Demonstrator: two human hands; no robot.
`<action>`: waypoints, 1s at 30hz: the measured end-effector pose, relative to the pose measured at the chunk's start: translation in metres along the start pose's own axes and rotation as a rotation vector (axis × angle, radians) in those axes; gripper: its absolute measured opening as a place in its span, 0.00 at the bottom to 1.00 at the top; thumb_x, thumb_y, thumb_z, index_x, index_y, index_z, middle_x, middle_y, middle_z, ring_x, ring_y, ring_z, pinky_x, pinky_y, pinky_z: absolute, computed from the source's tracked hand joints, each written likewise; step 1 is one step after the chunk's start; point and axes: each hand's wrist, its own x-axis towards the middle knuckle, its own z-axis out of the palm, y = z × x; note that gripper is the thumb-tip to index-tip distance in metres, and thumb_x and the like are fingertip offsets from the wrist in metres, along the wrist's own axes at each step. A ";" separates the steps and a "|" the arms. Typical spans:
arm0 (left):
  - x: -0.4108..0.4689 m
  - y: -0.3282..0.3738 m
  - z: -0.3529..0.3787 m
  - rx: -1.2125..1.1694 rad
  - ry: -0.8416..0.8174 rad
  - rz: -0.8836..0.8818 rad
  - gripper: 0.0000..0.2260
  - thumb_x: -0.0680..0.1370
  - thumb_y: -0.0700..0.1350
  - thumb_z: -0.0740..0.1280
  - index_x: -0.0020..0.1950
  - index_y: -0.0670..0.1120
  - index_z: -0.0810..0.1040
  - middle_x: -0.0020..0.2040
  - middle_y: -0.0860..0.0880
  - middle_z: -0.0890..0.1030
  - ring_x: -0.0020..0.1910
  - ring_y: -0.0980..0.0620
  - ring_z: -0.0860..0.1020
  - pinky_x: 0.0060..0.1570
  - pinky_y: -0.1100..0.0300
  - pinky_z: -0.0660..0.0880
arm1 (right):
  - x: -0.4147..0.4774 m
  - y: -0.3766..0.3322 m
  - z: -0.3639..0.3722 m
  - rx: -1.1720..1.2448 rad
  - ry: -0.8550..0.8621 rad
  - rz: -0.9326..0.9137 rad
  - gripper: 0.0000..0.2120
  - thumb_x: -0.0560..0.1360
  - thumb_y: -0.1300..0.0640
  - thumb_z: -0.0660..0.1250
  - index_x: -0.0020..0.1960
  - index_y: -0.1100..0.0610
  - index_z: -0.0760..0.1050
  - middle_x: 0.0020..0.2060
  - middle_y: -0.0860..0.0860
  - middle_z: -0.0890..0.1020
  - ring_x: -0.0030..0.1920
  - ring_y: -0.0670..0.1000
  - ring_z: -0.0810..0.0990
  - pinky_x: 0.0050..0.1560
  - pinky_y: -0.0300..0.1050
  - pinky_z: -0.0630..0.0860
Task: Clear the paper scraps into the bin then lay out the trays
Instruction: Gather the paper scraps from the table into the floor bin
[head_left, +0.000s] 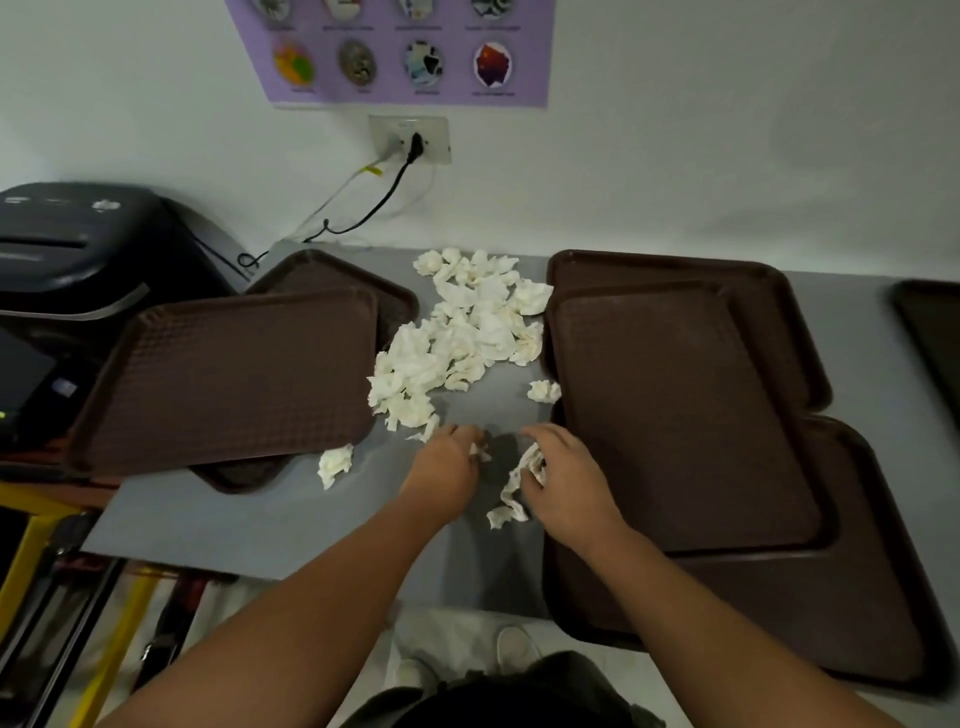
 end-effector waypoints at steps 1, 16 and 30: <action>-0.005 -0.004 -0.007 -0.058 0.057 -0.030 0.12 0.77 0.37 0.64 0.60 0.44 0.77 0.57 0.43 0.76 0.52 0.43 0.77 0.52 0.54 0.74 | 0.000 -0.006 0.003 -0.003 -0.001 -0.010 0.23 0.75 0.57 0.67 0.69 0.53 0.70 0.66 0.49 0.72 0.67 0.50 0.70 0.66 0.45 0.69; -0.082 -0.086 -0.142 -0.311 0.585 -0.374 0.23 0.83 0.52 0.58 0.30 0.44 0.63 0.26 0.50 0.67 0.26 0.53 0.65 0.29 0.55 0.62 | 0.037 -0.138 0.134 0.163 -0.049 0.029 0.25 0.68 0.43 0.73 0.59 0.55 0.75 0.55 0.51 0.76 0.57 0.52 0.72 0.58 0.50 0.73; -0.138 -0.151 -0.154 -0.253 0.473 -0.460 0.22 0.84 0.54 0.56 0.33 0.46 0.64 0.27 0.49 0.67 0.27 0.50 0.68 0.28 0.55 0.60 | 0.052 -0.163 0.199 -0.076 0.155 0.269 0.12 0.69 0.44 0.69 0.45 0.52 0.80 0.48 0.52 0.80 0.54 0.58 0.73 0.52 0.52 0.70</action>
